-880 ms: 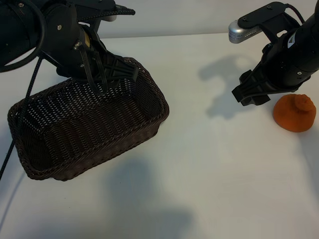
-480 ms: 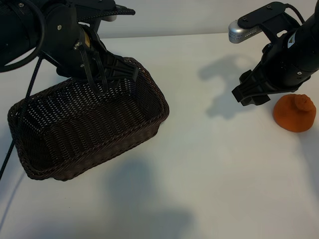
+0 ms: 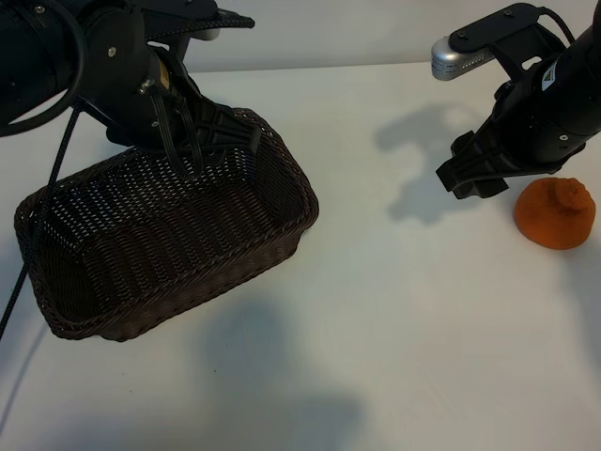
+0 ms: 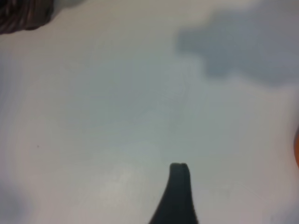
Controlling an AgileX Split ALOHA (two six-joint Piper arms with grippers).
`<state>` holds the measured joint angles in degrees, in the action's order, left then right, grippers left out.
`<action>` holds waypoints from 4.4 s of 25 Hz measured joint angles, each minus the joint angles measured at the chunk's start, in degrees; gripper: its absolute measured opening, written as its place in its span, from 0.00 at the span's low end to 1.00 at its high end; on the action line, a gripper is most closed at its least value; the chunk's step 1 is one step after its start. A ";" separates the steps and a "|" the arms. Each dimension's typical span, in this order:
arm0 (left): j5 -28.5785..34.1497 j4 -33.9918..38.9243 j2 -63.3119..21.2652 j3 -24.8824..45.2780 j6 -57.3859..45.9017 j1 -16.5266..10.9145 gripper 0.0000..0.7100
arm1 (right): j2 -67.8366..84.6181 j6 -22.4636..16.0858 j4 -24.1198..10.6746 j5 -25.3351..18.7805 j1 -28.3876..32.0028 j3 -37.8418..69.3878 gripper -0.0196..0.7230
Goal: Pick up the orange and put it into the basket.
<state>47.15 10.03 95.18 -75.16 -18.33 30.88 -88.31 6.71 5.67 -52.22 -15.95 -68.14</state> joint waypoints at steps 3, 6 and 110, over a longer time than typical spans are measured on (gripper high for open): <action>0.00 0.00 0.00 0.00 0.00 0.00 0.83 | 0.00 0.00 0.00 0.00 0.00 0.00 0.83; 0.00 0.00 0.00 0.00 0.00 0.00 0.83 | 0.00 -0.04 0.00 0.00 0.00 0.00 0.83; 0.34 4.50 -25.73 32.81 -37.56 -16.95 0.79 | 0.00 -0.04 0.16 -0.72 0.00 0.00 0.83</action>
<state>47.49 14.53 69.45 -42.35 -55.90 13.93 -88.31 6.67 5.83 -52.93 -15.95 -68.14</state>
